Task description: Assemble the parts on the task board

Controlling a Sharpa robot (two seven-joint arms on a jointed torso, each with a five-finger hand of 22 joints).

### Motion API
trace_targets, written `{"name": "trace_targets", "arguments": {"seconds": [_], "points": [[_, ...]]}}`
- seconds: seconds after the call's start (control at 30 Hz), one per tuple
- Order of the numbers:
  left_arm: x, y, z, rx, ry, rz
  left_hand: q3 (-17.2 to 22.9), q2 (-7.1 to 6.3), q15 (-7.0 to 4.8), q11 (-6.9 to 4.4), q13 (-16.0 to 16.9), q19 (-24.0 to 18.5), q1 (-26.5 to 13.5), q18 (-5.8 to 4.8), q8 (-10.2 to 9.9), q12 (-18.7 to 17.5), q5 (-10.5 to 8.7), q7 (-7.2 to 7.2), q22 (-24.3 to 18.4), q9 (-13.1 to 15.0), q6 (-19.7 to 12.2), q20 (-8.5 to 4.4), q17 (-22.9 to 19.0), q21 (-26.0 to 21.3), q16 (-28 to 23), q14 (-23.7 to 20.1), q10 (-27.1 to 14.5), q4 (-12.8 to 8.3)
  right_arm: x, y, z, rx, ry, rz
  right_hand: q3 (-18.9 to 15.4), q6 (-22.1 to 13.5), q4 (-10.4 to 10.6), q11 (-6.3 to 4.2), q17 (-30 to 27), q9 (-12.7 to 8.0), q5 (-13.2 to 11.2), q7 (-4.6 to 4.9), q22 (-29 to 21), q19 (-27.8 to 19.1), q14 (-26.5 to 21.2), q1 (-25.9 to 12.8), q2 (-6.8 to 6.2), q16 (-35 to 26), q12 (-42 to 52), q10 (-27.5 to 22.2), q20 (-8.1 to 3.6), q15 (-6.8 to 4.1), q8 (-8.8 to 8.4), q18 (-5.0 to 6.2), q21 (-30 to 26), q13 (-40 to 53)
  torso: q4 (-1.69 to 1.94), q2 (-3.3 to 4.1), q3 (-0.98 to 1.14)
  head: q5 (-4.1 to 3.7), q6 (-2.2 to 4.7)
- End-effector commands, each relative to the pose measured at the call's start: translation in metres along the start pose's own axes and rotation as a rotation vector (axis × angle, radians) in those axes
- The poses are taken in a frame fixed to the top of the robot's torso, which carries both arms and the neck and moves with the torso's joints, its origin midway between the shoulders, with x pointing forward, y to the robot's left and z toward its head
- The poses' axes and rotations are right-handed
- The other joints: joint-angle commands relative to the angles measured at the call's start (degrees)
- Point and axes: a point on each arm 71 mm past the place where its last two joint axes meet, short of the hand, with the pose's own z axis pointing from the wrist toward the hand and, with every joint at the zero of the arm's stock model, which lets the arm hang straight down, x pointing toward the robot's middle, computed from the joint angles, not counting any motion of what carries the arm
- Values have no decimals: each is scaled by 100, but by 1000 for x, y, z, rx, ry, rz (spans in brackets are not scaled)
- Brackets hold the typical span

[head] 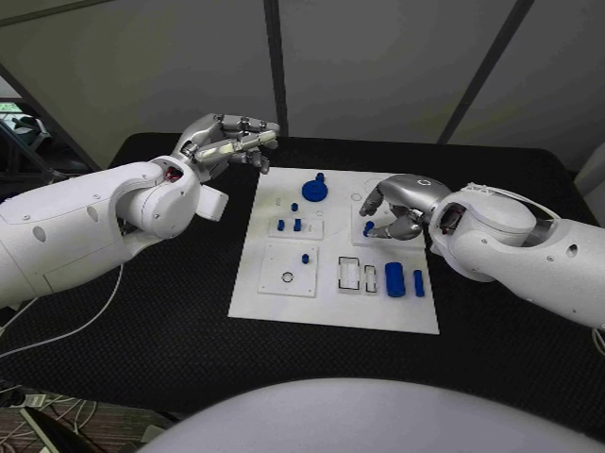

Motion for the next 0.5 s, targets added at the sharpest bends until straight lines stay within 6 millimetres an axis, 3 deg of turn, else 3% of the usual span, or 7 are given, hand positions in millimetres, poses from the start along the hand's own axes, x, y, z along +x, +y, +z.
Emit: {"name": "trace_targets", "arguments": {"seconds": [0.03, 0.3, 0.5], "points": [[1, -1, 1, 4, 10, -9, -4, 9, 9, 4, 9, 40, 48, 278, -36, 30, -4, -5, -8, -8, -27, 18, 8, -38, -32, -14, -22, -26, 3, -2, 2, 18, 46, -27, -26, 24, -4, -19, 9, 3, 35, -9, 9, -11, 87, 79, 18, 9, 72, 22, -2, 37, 5, 87, -16, 10, -8, -3, 2, 2, 0], [1, -1, 1, 4, 10, -9, -4, 9, 9, 4, 9, 40, 48, 278, -36, 30, -4, -5, -8, -8, -27, 18, 8, -38, -32, -14, -22, -26, 5, -2, 4, 28, 65, -41, 211, 270, 12, -139, 87, 49, 33, 51, 278, 232, 142, 227, 204, 82, 322, 491, -85, -62, 87, 30, 182, 22, -3, -4, 3, 0, 0], [1, -1, 1, 3, 9, -9, -10, 14, 14, 8, 12, 34, 49, 277, -32, 38, -4, -2, -14, -7, -33, 22, 9, -48, -41, -26, -30, -26, 5, 0, 6, 24, 62, -45, 416, 603, 20, -249, 251, 115, 31, 20, 587, 459, 202, 276, 280, 212, 447, 1010, -167, -153, 215, -36, 410, 64, -8, -2, 5, -7, 0]]}}
